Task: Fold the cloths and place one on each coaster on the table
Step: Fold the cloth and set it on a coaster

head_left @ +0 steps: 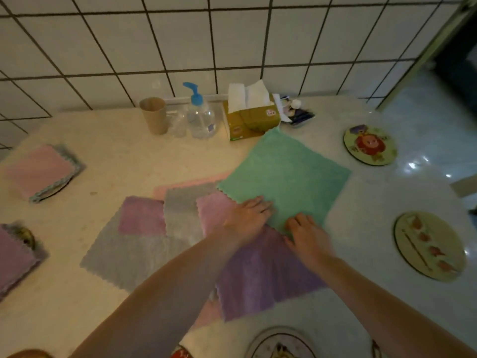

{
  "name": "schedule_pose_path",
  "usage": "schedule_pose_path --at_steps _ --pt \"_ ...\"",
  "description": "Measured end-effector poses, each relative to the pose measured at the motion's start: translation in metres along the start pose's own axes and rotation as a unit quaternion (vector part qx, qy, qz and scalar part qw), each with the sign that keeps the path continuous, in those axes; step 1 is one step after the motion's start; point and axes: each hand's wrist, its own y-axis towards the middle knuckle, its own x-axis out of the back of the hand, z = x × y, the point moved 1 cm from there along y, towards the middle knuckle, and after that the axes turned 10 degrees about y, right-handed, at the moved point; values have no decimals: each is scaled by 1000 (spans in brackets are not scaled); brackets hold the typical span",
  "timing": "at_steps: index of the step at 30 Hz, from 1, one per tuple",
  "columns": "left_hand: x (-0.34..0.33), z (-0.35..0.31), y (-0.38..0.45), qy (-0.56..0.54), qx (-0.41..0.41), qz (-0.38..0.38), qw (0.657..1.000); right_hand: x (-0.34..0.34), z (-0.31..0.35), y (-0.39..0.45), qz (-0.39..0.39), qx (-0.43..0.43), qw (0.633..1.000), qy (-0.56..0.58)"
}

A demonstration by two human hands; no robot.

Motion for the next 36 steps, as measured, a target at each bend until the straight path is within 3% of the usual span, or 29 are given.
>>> schedule_pose_path --at_steps 4,12,19,22,26,28,30,36 --pt "-9 7 7 -20 -26 1 999 1 -4 5 -37 9 999 -12" --pt "-2 14 15 38 -60 -177 982 -3 -2 3 -36 37 999 -2" --pt "6 18 25 -10 -36 -149 988 -3 -11 9 -66 -7 997 44" --pt "7 34 24 -7 -39 -169 985 14 -26 21 -110 -72 983 125" --pt "20 73 25 8 106 -73 992 52 -38 37 -154 -90 961 212" --pt "38 92 24 -71 189 -95 975 76 -35 39 -188 -83 952 225" --pt "64 102 19 -188 231 -173 939 100 -27 39 -212 -83 942 246" --pt "146 126 -26 -406 268 -310 817 143 28 29 -273 -55 906 319"
